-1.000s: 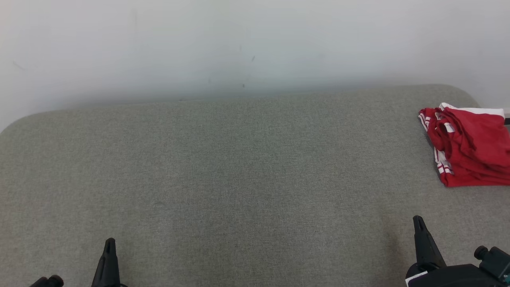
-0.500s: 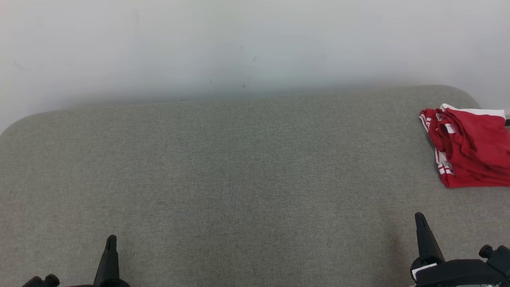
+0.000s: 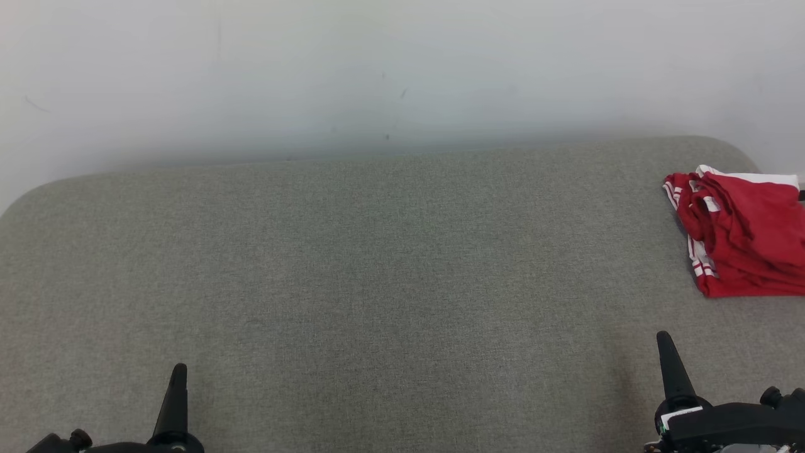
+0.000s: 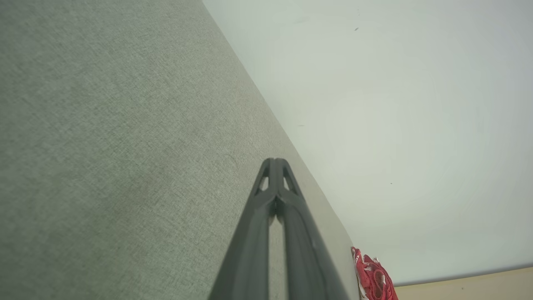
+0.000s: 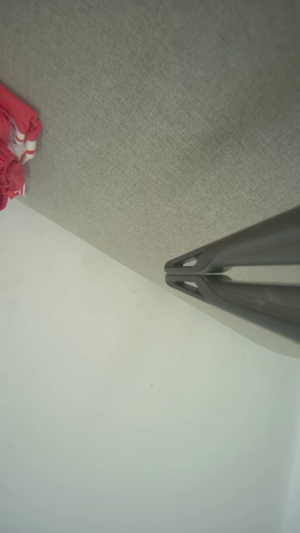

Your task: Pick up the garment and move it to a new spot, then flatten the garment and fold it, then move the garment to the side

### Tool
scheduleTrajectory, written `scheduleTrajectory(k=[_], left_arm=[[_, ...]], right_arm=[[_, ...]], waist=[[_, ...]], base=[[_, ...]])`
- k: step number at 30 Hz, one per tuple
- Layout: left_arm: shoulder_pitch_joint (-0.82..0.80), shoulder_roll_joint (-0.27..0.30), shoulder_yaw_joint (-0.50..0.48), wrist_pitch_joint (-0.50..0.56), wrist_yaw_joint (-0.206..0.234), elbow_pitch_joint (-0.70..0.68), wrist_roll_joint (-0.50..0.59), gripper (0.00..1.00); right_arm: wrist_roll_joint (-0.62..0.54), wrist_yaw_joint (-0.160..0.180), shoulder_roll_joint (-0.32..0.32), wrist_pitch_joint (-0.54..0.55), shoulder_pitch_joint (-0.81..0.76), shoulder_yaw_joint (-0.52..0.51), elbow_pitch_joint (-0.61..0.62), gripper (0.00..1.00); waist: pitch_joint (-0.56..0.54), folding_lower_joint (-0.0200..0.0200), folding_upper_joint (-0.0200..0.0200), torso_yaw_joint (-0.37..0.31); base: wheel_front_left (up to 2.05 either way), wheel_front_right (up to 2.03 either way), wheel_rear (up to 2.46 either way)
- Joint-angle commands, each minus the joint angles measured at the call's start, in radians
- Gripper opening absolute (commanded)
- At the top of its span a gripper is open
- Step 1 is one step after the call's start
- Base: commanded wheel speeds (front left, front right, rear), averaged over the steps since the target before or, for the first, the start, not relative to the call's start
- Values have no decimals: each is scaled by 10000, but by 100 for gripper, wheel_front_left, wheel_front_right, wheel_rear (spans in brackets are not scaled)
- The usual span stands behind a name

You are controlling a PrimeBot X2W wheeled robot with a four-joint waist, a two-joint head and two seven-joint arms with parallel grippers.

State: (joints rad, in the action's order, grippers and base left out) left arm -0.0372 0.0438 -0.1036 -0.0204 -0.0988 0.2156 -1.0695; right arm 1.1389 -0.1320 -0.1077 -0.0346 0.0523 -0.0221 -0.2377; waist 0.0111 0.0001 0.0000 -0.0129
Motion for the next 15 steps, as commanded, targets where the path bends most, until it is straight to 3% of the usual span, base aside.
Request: scheduleTrajectory(k=[1, 15], left_arm=[[-240, 62, -37, 83, -71, -46, -380, 0], [-407, 69, -63, 417, -149, 52, -1680, 0]], right_arm=[[316, 12, 19, 90, 183, -75, 83, 0], [1524, 15, 125, 412, 319, -244, 37, 0]], waist=[[-3, -1, 0, 4], [-24, -1, 0, 31]], base=[[0, 0, 0], [0, 0, 0]])
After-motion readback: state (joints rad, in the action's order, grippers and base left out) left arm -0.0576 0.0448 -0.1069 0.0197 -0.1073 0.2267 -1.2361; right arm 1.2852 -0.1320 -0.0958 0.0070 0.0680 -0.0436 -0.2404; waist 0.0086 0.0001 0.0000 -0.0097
